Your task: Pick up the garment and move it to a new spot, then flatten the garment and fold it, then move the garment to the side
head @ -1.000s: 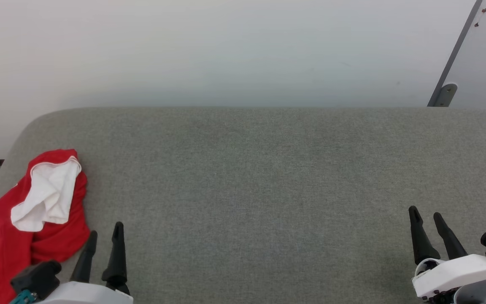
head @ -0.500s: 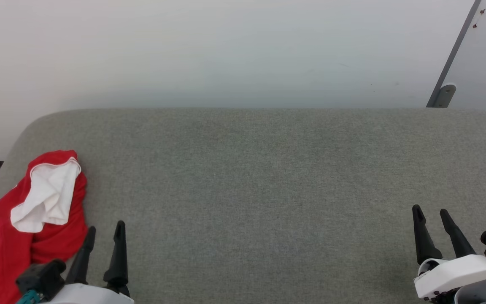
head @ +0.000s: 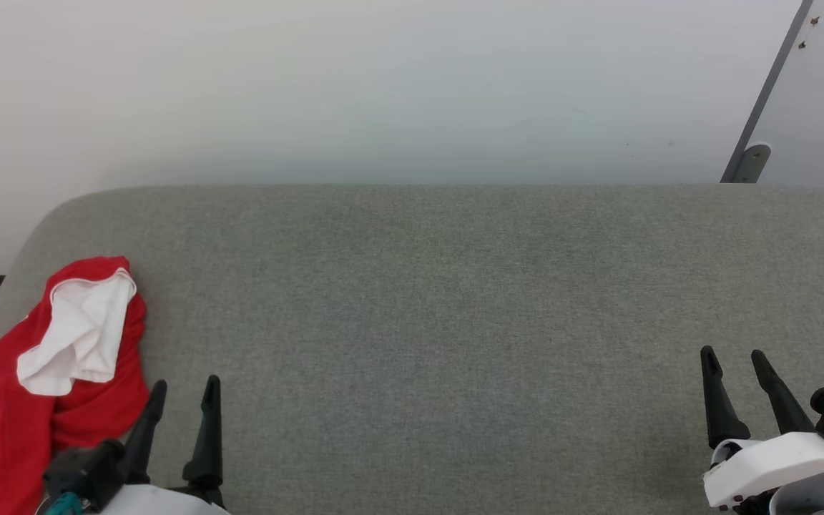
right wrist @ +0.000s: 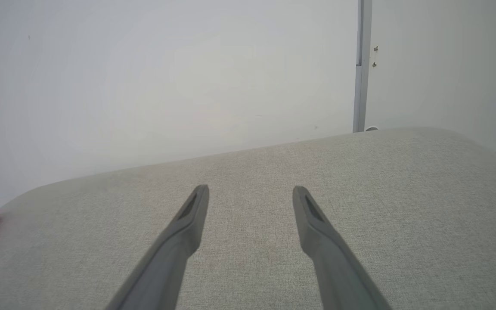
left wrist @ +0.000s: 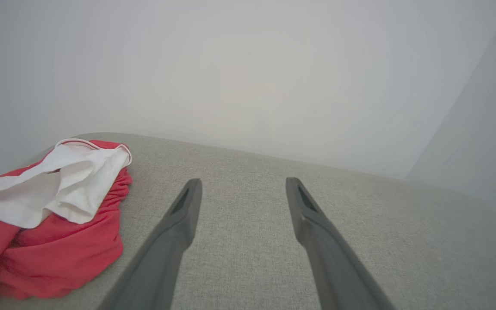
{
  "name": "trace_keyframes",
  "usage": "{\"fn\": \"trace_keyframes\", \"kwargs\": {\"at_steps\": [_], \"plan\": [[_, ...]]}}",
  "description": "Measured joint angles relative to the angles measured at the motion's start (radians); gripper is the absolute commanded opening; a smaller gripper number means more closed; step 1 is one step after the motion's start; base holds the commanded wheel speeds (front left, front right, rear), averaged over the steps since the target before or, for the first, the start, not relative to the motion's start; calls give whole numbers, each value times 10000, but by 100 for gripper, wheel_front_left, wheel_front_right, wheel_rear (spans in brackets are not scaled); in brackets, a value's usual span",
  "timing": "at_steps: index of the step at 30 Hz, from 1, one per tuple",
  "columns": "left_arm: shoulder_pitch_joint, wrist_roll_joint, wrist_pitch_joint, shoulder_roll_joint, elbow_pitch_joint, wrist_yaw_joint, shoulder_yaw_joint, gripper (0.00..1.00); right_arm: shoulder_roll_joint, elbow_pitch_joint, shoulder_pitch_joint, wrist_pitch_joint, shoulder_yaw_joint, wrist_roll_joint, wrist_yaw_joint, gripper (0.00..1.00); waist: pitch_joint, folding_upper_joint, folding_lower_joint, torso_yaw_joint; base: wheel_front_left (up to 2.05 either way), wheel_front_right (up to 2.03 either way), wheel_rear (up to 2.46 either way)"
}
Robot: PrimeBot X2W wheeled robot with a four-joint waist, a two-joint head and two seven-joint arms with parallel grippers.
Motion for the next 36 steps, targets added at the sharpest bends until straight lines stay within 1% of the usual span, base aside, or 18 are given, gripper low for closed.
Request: {"fn": "trace_keyframes", "kwargs": {"at_steps": [19,36], "plan": [[87,1055,-374,387,63,-42,-466,100,13,-176,16,-219,-35,-1292,0,100,-31,0,0,-46,0,0,0],[124,936,-391,393,98,-44,-591,100,-13,-232,60,-228,-40,-1218,0,100,-61,0,0,34,0,0,0]]}}
